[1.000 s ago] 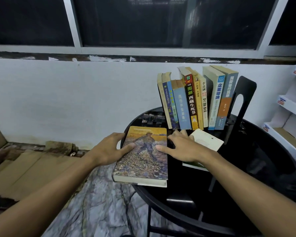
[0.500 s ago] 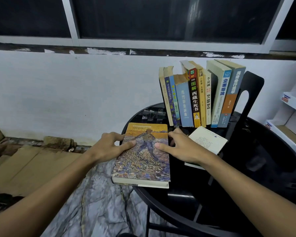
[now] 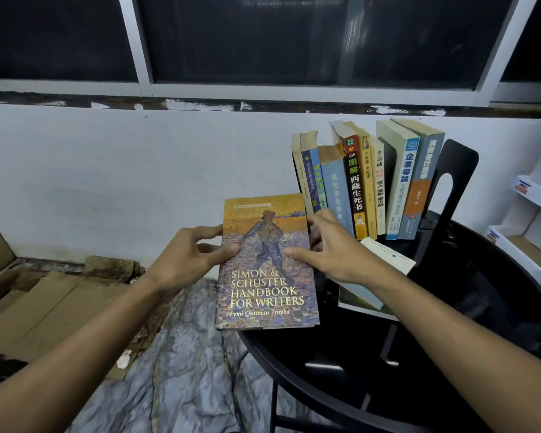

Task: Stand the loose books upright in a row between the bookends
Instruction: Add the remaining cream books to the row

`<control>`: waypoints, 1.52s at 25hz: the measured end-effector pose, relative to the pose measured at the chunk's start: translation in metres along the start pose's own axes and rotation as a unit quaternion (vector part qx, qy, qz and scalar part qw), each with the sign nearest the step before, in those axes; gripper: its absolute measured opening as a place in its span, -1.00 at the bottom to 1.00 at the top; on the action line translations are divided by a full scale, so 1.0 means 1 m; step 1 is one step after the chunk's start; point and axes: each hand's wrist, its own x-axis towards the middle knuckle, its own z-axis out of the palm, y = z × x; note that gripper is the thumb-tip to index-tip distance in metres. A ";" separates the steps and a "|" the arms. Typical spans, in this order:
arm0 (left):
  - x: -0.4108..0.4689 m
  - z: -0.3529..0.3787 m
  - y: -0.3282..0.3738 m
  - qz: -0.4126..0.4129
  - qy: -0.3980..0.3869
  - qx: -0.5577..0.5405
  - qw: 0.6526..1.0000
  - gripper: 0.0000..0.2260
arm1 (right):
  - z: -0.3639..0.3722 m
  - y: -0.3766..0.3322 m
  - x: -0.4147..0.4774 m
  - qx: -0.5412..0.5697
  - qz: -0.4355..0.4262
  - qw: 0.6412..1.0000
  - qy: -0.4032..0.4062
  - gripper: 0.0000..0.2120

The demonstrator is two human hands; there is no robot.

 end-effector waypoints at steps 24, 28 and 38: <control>-0.010 0.004 0.002 0.116 0.130 -0.044 0.984 -0.30 | 0.009 -0.019 -0.014 -0.198 -0.158 0.907 0.336 -0.21; -0.014 0.004 0.003 0.121 0.120 -0.047 0.984 -0.34 | 0.017 -0.025 -0.021 -0.217 -0.195 0.903 0.316 -0.44; -0.040 0.013 0.008 0.166 0.106 -0.038 0.980 -0.44 | 0.003 -0.062 -0.042 -0.115 -0.076 0.979 0.151 0.00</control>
